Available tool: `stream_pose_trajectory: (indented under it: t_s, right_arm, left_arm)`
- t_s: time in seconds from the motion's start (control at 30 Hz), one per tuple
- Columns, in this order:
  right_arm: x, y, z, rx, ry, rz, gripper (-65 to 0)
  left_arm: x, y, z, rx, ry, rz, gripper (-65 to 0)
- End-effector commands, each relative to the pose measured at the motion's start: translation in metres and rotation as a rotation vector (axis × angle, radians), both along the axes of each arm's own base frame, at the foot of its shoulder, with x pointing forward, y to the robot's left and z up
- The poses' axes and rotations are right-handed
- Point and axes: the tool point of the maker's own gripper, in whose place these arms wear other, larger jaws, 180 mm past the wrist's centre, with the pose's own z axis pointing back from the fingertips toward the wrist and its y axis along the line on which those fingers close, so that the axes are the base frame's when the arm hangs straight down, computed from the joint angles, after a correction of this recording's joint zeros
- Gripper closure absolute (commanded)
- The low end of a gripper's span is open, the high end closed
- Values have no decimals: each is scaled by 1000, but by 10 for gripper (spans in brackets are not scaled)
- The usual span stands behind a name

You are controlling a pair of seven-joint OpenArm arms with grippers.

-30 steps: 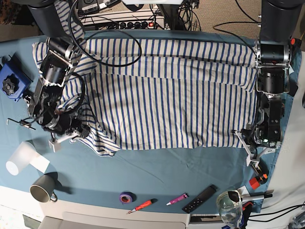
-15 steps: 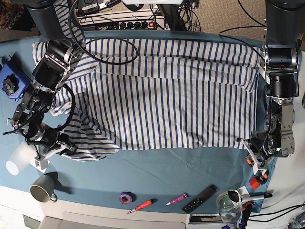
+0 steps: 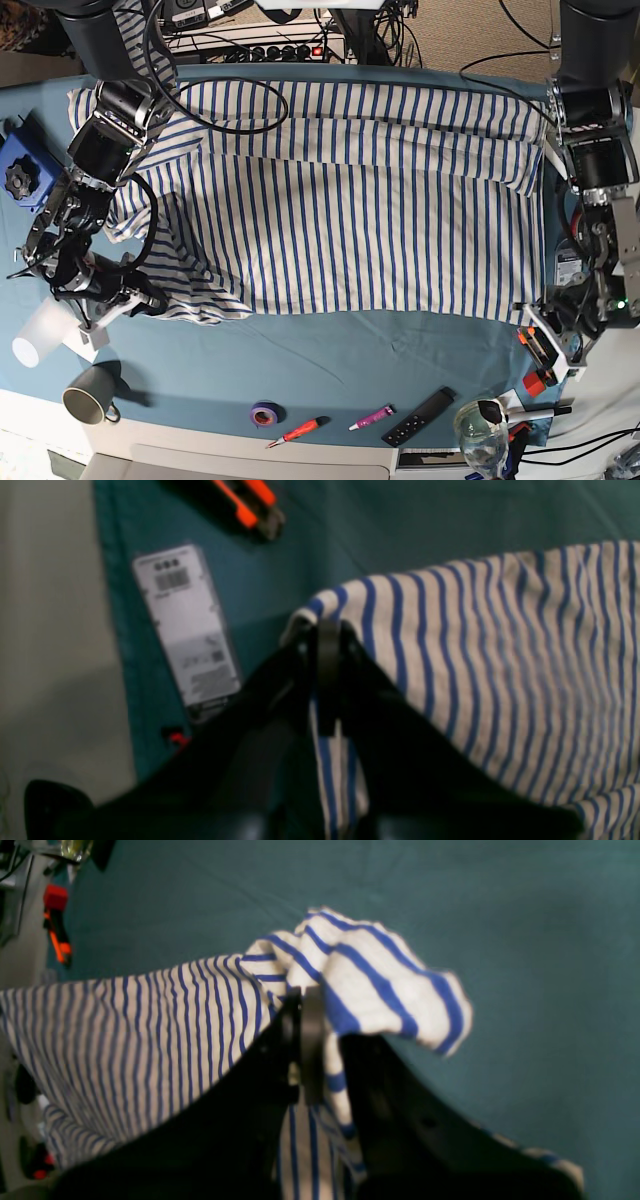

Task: Fold the T-shirt properly
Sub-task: 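Lift the hem with both grippers and fold it toward the collar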

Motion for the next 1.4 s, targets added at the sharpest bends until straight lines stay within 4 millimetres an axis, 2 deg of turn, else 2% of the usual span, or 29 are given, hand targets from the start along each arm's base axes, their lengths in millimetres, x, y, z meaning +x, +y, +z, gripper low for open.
stream_pose_trajectory:
  t_s: [0.0,0.07,0.17,0.27,0.4,0.5,0.8,0.93,1.03,1.2,1.37]
  right_arm:
    - [9,-12,28,-29,-86,-14,0]
    - [1,-18,30,-68,-97,-18,0]
    - [-12,-26,22,-109,-81,-13,0]
    - [-26,-32,18,-120,-79,-11,0]
    - [-46,-52,21,-199,-83,-25,0]
    - [-58,-67,16,-202,-69,-66,0]
    - [-83,-111,16,-166,-75,-229,0]
    - [-94,-115,5,-181,-33,-238,0]
    - [-102,-115,-4,-180,-4,-245,0]
    - [-110,-116,-13,-177,27,-255,0]
    - [-112,-117,-14,-175,34,-260,0]
  left_arm:
    - [6,9,17,13,-50,10,0]
    - [-2,9,9,5,-30,-13,0]
    - [-16,11,-1,-7,2,-37,0]
    - [-26,19,-3,29,10,-53,0]
    - [-35,26,6,84,-20,-69,0]
    - [-42,28,8,112,-27,-82,0]
    - [-74,26,-17,149,44,-108,0]
    - [-87,28,-17,193,39,-111,0]
    - [-95,31,-7,206,-3,-100,0]
    - [-112,48,9,200,-68,-37,0]
    - [-136,51,-3,145,-36,-39,0]
